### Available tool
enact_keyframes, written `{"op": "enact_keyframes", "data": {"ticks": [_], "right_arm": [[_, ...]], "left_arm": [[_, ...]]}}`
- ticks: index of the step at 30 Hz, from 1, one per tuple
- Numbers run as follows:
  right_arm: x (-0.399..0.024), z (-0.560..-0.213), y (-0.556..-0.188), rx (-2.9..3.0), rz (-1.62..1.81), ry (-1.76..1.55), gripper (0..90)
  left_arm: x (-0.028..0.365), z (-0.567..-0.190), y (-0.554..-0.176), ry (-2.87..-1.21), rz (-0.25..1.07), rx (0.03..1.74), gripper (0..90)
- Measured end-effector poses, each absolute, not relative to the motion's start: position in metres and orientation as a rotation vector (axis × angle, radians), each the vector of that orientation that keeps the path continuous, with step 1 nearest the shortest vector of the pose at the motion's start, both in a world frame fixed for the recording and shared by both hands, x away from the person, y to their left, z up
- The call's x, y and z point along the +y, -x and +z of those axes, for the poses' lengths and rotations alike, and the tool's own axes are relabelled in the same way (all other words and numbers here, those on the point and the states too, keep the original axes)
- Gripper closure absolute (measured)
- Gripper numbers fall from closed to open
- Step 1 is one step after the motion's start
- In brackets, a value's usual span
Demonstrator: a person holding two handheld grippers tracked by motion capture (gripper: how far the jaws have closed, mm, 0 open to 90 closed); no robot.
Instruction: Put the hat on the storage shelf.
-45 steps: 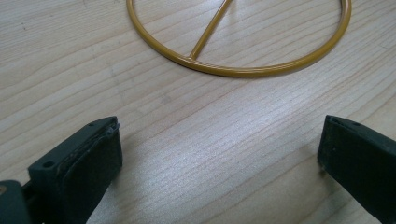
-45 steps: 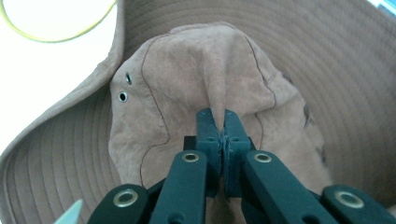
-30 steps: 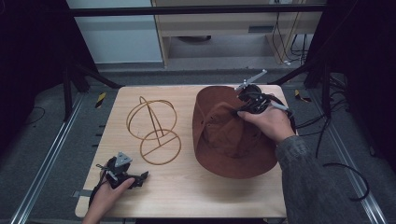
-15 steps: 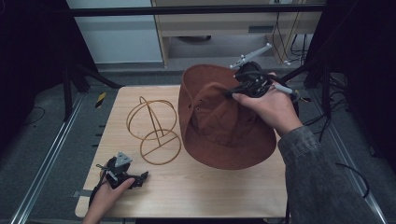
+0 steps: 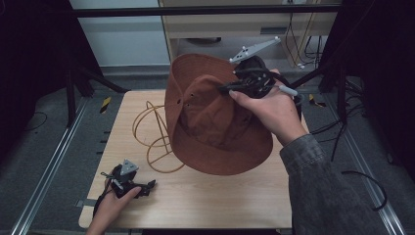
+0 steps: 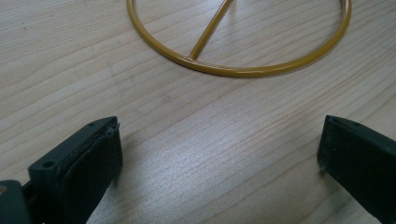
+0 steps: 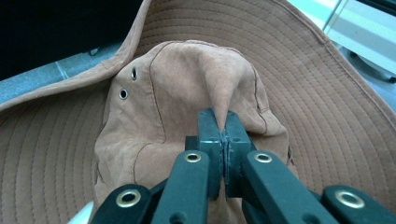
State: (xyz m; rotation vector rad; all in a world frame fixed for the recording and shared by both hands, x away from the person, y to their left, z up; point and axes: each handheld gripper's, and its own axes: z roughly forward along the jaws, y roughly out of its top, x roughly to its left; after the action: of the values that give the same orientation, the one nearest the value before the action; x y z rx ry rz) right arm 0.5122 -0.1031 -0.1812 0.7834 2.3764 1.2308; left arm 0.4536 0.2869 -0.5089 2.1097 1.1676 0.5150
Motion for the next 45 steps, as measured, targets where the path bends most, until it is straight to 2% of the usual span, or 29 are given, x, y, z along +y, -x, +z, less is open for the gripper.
{"op": "enact_keyframes", "data": {"ticks": [32,45], "right_arm": [[-0.067,-0.170,-0.516,2.357,1.292,-0.725,89.2],[-0.042,-0.177,-0.520,2.316,1.371,-0.709,89.2]], "left_arm": [[0.287,-0.509,-0.454,-2.114,0.510,1.164,0.0],[0.287,-0.509,-0.454,-2.113,0.509,1.165,0.0]]}}
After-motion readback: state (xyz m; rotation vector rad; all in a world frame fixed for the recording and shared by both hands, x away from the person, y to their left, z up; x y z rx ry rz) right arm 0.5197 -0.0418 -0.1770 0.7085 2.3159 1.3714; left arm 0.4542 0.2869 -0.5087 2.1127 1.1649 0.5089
